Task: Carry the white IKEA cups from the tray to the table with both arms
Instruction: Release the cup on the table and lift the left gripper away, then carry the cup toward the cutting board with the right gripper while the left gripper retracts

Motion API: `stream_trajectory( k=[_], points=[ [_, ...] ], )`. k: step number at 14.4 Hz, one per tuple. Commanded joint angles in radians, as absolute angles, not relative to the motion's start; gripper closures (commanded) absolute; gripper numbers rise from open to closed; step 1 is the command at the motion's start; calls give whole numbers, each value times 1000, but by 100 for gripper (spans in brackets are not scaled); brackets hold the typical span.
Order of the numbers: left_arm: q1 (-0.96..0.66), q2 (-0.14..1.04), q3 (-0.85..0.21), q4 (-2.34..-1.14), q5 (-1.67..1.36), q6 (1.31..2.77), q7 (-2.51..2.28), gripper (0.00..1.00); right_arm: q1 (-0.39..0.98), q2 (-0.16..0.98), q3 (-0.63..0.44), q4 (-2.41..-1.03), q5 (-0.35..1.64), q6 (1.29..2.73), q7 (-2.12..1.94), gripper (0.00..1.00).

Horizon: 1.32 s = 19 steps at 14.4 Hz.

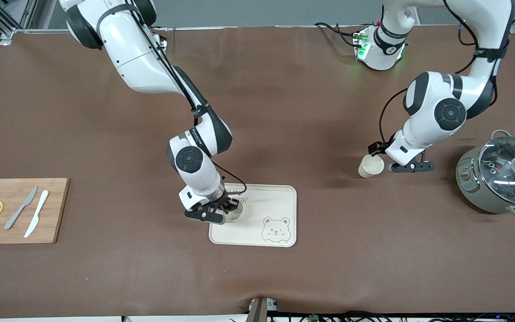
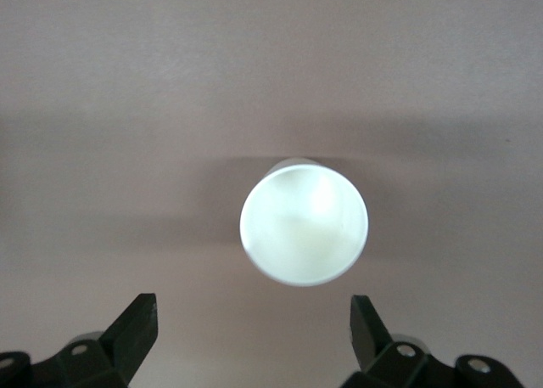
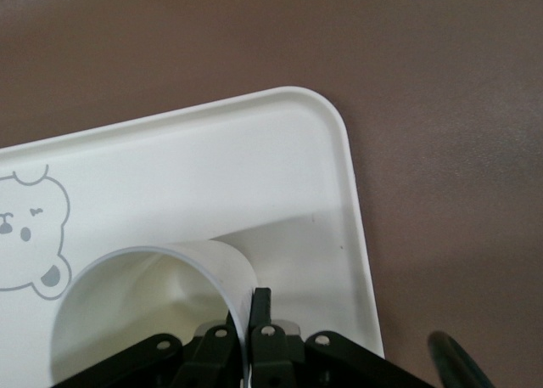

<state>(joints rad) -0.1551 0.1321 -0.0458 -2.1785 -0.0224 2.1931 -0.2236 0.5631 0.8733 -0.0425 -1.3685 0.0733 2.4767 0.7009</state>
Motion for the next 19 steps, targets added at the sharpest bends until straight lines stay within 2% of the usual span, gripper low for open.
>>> stream_trajectory(
  k=[1,7,13,16,19],
  points=[
    [-160,104,-49,-2094,-44,2051,-247,0,565,894,-51,-1339,66,2474,719,100],
    [-149,87,-41,-1915,-43,1927,-268,0,563,850,-49,-1338,75,2447,718,100],
    [-146,81,-34,-1804,-34,1902,-236,0,499,674,-58,-1377,67,2183,614,100],
    [-146,57,-12,-1753,-32,1839,-145,0,395,582,-63,-1394,69,2036,427,100],
    [-100,12,-20,-1741,-31,1786,-114,0,293,506,-61,-1497,72,2026,241,100]
  ],
)
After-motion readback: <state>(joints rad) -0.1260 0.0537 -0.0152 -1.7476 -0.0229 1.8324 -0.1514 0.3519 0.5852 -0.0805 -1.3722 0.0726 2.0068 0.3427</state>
